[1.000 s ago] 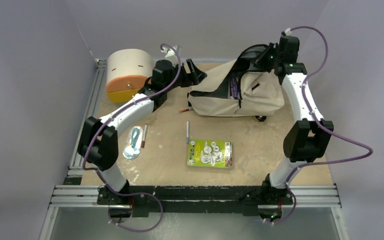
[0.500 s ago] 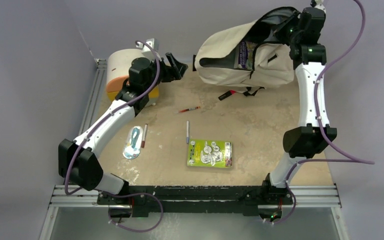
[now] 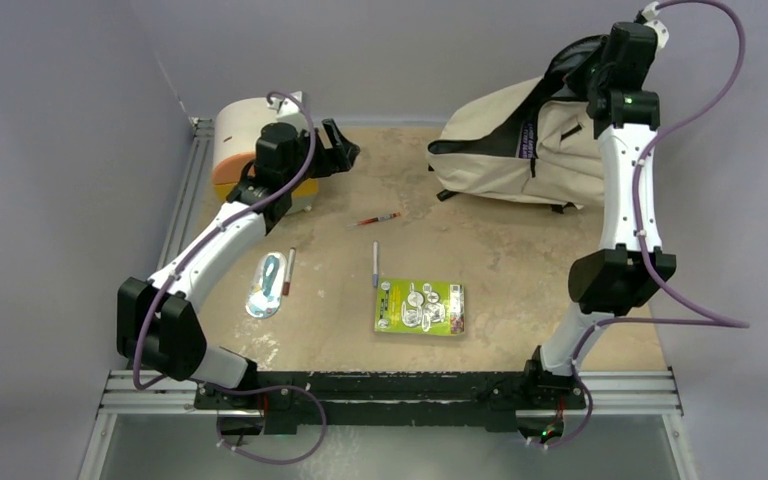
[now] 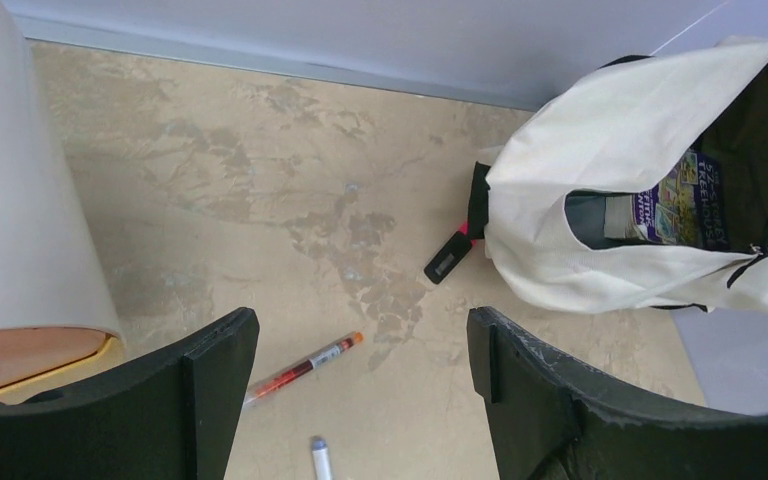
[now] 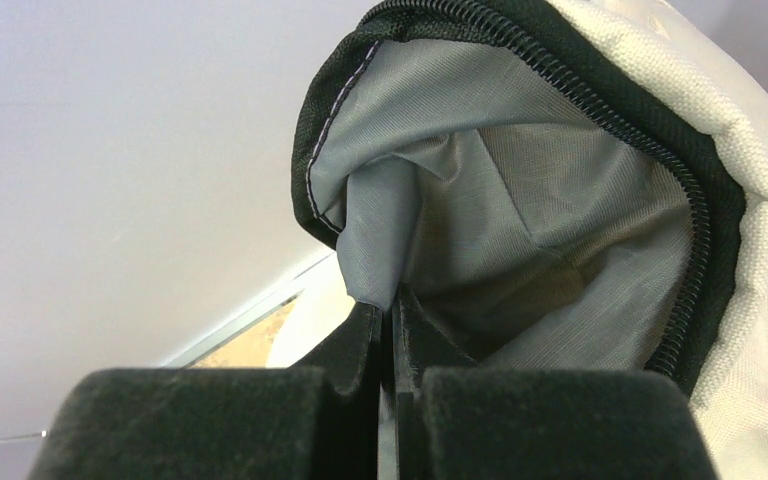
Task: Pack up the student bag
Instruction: Pick up the book from the center of the board.
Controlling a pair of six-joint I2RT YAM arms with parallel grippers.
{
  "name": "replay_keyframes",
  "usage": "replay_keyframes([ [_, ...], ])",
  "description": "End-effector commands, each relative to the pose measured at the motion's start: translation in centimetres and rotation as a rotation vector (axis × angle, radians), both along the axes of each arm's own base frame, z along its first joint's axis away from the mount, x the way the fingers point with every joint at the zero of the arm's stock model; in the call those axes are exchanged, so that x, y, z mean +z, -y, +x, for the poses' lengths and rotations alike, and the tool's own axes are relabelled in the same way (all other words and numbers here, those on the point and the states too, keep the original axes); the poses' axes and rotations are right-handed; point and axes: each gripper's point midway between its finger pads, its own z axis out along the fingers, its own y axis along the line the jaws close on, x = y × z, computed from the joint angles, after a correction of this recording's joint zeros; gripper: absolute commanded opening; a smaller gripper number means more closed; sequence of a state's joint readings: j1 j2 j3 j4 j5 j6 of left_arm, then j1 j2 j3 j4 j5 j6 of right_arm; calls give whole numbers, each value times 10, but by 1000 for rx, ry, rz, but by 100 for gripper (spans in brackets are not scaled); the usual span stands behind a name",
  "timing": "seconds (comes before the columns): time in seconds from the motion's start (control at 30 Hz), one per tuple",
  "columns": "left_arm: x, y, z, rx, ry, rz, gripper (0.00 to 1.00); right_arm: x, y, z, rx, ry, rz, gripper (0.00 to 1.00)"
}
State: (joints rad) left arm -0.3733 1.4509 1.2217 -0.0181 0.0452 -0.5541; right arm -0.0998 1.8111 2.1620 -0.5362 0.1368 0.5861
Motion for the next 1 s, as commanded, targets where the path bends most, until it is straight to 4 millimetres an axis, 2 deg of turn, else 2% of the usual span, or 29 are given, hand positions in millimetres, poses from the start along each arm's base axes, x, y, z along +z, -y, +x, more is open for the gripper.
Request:
replay_keyframes([
  [0.0,8,-1,-2,-15,29,-10,76,73,-3,9,19,265,-2,0],
  [0.13,-12,1,-5,-32,-12,6,76,46,-13,17,78,211,10,0],
  [0.17,-24,0,-9,-33,-52,20,76,40,-16,17,100,197,9,0],
  [0.4,-58,0,-28,-54,-146,10,76,5,-45,2,304,154,-55,0],
  [0.5,-68,0,-39,-64,-198,-1,76,-9,-48,-4,324,143,-67,0],
  [0.6,-80,4,-56,-109,-240,-17,76,-35,-49,-5,329,108,-63,2],
  [0.67,-87,5,-68,-126,-264,-26,76,-69,-55,-1,355,57,-52,9],
  [0.77,-100,15,-87,-155,-284,11,76,-132,-65,3,374,-57,-23,20],
  [0.87,-114,30,-108,-192,-317,54,76,-170,-68,2,359,-112,3,39],
  [0.97,-129,38,-127,-204,-391,56,77,-178,-61,-4,308,-120,3,58],
])
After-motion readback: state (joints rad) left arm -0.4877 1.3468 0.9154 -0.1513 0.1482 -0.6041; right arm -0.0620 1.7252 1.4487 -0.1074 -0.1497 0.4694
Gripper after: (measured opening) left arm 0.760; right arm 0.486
